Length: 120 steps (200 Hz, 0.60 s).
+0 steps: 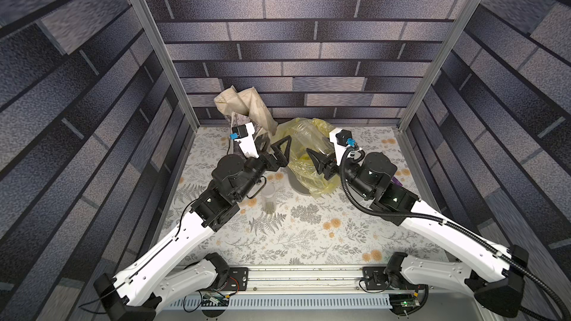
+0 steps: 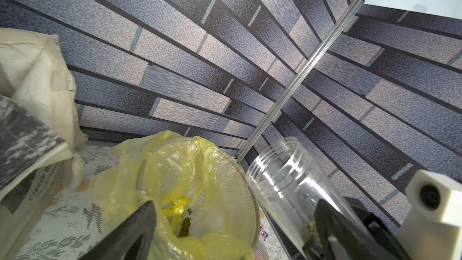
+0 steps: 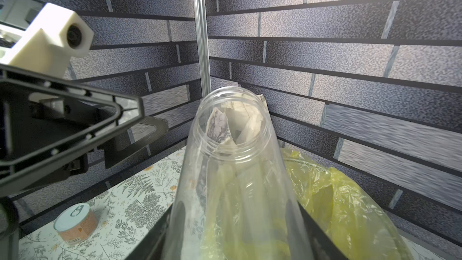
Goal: Empty moldy mung beans from jars
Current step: Pour the moldy mung beans from the jar into the trash bin.
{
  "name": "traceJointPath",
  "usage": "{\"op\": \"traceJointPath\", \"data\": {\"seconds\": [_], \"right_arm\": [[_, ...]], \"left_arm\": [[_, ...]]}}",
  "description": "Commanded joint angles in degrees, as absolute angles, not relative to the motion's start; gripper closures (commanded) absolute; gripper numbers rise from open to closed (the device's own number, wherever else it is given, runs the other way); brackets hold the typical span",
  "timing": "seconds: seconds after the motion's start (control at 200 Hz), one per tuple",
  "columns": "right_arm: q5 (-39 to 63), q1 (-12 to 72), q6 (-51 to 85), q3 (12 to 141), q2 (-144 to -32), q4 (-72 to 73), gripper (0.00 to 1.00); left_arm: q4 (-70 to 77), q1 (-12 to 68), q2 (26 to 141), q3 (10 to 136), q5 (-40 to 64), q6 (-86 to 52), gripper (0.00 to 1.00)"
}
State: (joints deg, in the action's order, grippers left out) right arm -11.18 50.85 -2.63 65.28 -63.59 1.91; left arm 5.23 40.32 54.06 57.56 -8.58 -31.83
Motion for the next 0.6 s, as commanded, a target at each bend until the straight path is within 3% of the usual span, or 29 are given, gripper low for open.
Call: {"op": "traceJointPath", "data": {"seconds": [0.0,0.235,0.456,0.596], "right_arm": [[-14.9,50.4,-3.4,74.1,-65.0,-17.1,0.52],[-12.3,47.3,-0.6,91.7,-74.6,-42.3,0.52],[-3.6,41.1,2.4,98.2,-81.8,-50.0,0.53],[0.0,37.6,1.5,109.6,-89.6,-59.8,0.55]], "left_arm": [[4.0,40.5,52.0,54.7,-12.3,-28.8,0.00],[6.3,40.5,49.3,50.6,-12.6,-29.2,0.00],[7.1,40.5,45.9,47.4,-13.2,-29.2,0.00],[7.7,40.4,43.9,45.4,-13.8,-29.8,0.00]]}}
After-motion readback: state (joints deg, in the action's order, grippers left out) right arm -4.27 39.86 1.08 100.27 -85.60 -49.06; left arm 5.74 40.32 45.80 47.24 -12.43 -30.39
